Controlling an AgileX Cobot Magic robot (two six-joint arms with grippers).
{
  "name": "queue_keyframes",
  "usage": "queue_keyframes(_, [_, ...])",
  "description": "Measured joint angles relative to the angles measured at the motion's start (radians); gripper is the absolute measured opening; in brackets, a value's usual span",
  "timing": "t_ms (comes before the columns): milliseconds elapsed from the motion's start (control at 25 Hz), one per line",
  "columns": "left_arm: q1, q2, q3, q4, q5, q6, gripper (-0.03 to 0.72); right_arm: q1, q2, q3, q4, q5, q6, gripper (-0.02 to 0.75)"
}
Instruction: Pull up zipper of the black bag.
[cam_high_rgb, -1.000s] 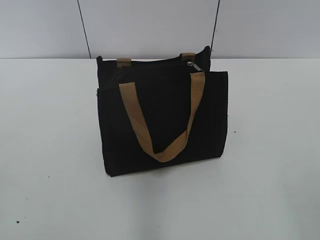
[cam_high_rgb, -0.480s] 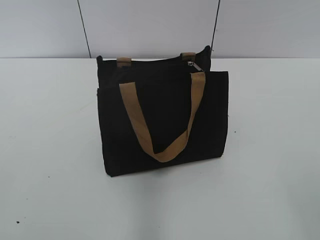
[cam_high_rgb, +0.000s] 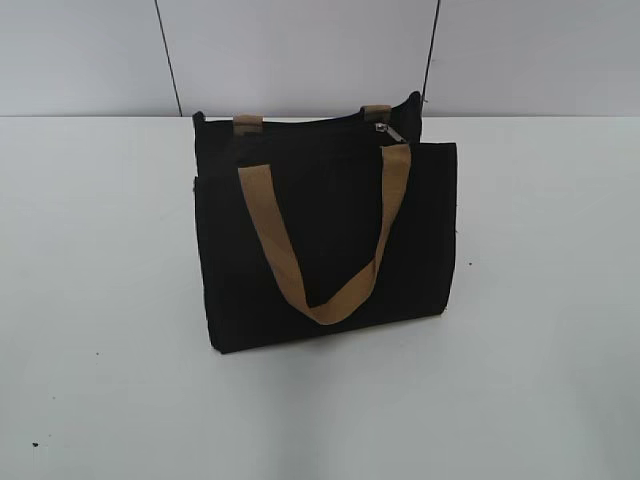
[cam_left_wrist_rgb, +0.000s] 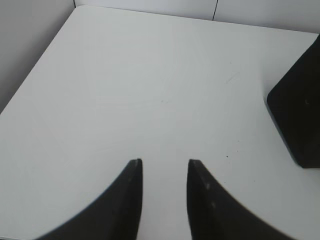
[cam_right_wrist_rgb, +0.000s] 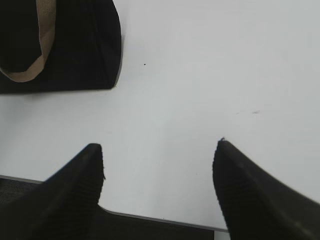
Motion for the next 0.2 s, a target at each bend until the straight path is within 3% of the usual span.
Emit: queue_keyframes(200, [0.0, 0.0, 0.0, 0.0, 0.0, 0.0, 0.24, 0.0, 0.0, 0.0, 0.0, 0.0, 0.0, 0.524])
